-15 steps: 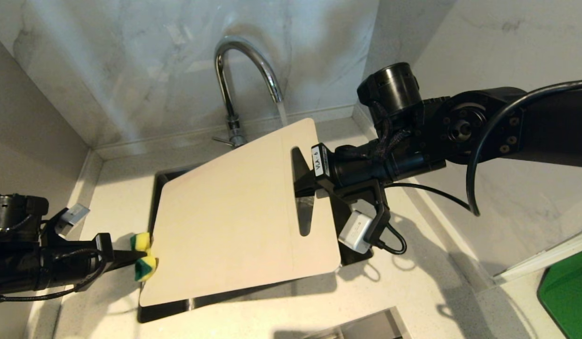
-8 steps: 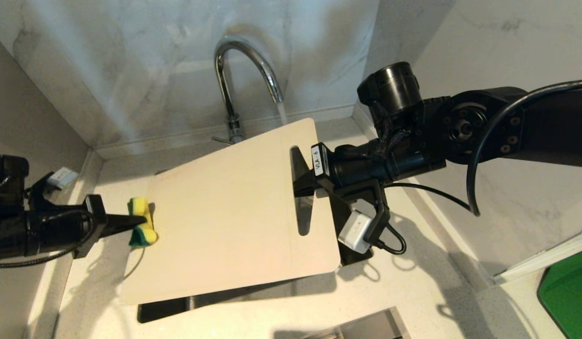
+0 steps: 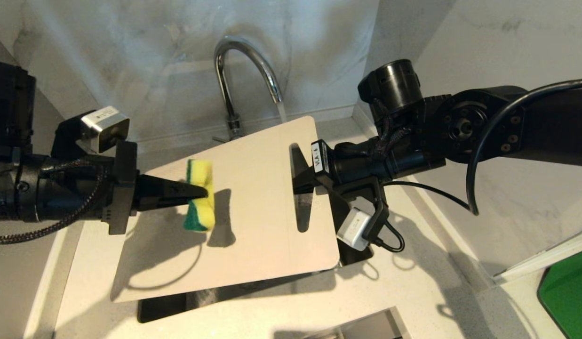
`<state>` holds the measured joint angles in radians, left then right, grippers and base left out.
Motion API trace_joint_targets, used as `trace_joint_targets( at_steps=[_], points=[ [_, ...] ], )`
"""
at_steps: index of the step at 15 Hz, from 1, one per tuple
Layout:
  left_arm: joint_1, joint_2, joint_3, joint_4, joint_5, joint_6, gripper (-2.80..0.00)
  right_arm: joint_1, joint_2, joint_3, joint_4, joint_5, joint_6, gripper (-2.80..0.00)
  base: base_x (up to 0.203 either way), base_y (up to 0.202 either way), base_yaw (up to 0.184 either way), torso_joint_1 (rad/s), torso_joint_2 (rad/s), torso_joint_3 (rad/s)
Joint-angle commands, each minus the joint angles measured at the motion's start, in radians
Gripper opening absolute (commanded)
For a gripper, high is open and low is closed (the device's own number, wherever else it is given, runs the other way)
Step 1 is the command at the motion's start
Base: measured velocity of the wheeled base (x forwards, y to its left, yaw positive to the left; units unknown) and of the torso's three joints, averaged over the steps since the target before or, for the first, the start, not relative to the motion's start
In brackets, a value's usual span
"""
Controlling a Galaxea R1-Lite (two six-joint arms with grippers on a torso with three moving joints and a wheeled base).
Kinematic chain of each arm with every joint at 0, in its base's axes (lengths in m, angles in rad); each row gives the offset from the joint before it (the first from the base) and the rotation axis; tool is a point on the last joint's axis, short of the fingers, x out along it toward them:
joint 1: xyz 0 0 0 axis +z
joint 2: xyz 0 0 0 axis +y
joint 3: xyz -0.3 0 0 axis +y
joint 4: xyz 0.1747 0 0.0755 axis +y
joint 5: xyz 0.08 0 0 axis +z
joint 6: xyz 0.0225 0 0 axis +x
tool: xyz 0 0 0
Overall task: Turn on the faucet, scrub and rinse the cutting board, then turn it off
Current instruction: Scrub the cutting board underwater
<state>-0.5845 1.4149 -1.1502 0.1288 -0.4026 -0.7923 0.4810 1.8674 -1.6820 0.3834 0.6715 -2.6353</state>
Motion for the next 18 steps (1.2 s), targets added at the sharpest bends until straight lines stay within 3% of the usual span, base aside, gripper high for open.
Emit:
trace_joint_targets(
  at_steps=[1,3,7,9,15,18],
  points=[
    [-0.117,0.000,0.059,0.002,0.064,0.001,-2.80,-0.005,0.001,-0.013,0.003,0.003,-0.015,-2.80,0.000,0.000,0.000,0.000,0.00,0.000],
    [-0.129,0.009,0.136,-0.043,0.101,0.007,-2.80,-0.012,0.001,-0.008,0.003,0.005,-0.015,-2.80,0.000,0.000,0.000,0.000,0.00,0.000],
    [-0.127,0.055,0.316,-0.236,0.187,0.035,-2.80,-0.012,0.002,-0.007,0.002,0.005,-0.015,-2.80,0.000,0.000,0.000,0.000,0.00,0.000],
    [-0.105,0.064,0.360,-0.272,0.196,0.039,-2.80,-0.012,0.001,-0.008,0.002,0.005,-0.015,-2.80,0.000,0.000,0.000,0.000,0.00,0.000],
    [0.057,0.066,0.472,-0.344,0.150,0.041,-2.80,-0.013,-0.002,-0.010,0.002,0.005,-0.015,-2.80,0.000,0.000,0.000,0.000,0.00,0.000],
    [0.177,0.066,0.563,-0.389,0.091,0.099,-2.80,-0.013,-0.001,-0.012,0.002,0.005,-0.014,-2.80,0.000,0.000,0.000,0.000,0.00,0.000]
  ],
)
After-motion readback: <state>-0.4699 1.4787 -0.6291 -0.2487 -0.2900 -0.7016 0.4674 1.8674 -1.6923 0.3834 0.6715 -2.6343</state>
